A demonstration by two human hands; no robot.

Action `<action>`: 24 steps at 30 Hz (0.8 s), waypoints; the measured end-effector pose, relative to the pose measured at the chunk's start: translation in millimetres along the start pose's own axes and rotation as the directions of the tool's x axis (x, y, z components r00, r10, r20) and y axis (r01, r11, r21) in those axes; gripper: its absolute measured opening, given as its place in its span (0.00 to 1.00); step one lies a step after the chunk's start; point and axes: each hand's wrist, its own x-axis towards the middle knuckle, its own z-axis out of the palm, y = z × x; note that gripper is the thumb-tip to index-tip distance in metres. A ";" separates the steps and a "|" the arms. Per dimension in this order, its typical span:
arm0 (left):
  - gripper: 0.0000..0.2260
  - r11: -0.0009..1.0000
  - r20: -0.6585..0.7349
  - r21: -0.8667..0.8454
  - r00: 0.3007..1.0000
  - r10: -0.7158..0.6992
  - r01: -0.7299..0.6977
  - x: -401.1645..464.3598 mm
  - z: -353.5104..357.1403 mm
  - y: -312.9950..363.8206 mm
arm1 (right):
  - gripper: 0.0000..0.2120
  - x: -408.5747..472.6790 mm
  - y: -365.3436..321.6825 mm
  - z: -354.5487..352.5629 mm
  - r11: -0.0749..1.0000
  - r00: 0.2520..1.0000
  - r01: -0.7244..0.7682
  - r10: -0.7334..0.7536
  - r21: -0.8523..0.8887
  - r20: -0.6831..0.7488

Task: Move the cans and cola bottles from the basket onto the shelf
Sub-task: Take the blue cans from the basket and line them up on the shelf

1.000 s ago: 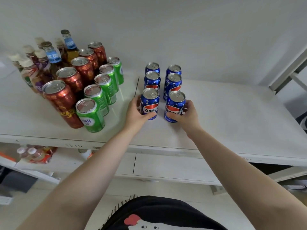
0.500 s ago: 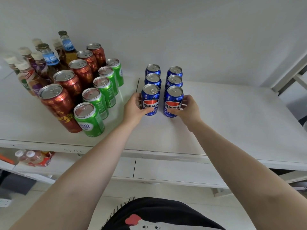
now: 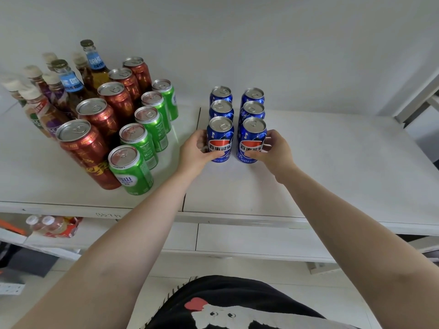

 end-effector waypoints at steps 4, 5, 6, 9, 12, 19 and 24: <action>0.25 1.000 0.012 0.011 1.000 0.006 -0.006 -0.8 -1.1 1.0 | 0.26 0.0 1.0 0.2 1.000 1.000 -0.009 0.009 0.008 0.004; 0.25 1.000 0.013 0.020 1.000 0.008 -0.008 -1.0 -1.3 0.9 | 0.26 -0.2 0.9 0.3 1.000 1.000 -0.011 0.011 0.005 0.003; 0.25 1.000 0.012 0.027 1.000 0.009 -0.009 -1.3 -1.4 0.8 | 0.26 -0.4 1.0 0.2 1.000 1.000 -0.014 0.014 0.003 0.001; 0.26 0.998 0.002 0.052 1.000 0.018 -0.018 -1.6 -2.4 0.3 | 0.26 -1.5 -1.1 -0.9 1.000 1.000 -0.017 0.017 -0.002 0.000; 0.26 0.997 0.001 0.075 1.000 0.030 -0.030 -0.6 -3.4 0.9 | 0.25 -1.8 -2.4 -2.0 1.000 1.000 -0.009 0.009 -0.010 0.005; 0.27 0.996 0.030 0.083 0.999 0.037 -0.040 0.6 -5.0 -2.7 | 0.26 -1.6 -3.1 -2.4 1.000 1.000 0.000 0.000 -0.030 0.011; 0.29 0.999 0.052 0.038 0.998 0.030 -0.032 -1.1 -3.6 -6.6 | 0.28 -3.0 2.6 -0.2 0.999 1.000 0.007 -0.006 -0.032 0.012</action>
